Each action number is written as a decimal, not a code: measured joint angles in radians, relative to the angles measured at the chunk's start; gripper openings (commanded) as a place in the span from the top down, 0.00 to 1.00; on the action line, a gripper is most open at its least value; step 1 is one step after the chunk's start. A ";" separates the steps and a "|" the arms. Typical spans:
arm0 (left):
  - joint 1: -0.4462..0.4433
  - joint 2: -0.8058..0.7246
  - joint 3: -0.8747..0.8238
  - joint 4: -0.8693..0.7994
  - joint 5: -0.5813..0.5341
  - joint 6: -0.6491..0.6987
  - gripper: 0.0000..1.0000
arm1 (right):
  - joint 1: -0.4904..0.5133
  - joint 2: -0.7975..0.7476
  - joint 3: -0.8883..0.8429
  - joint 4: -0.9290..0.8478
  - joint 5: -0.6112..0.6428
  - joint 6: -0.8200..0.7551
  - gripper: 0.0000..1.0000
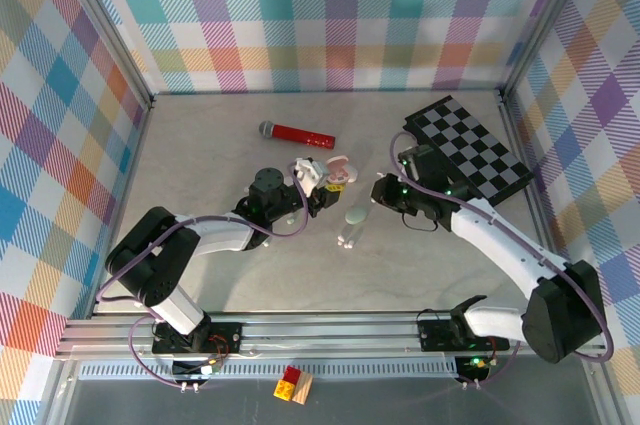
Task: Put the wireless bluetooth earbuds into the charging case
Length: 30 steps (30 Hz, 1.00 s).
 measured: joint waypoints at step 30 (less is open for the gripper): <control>-0.029 0.019 0.008 0.019 -0.003 0.069 0.67 | 0.129 0.182 0.282 0.006 -0.031 -0.106 0.79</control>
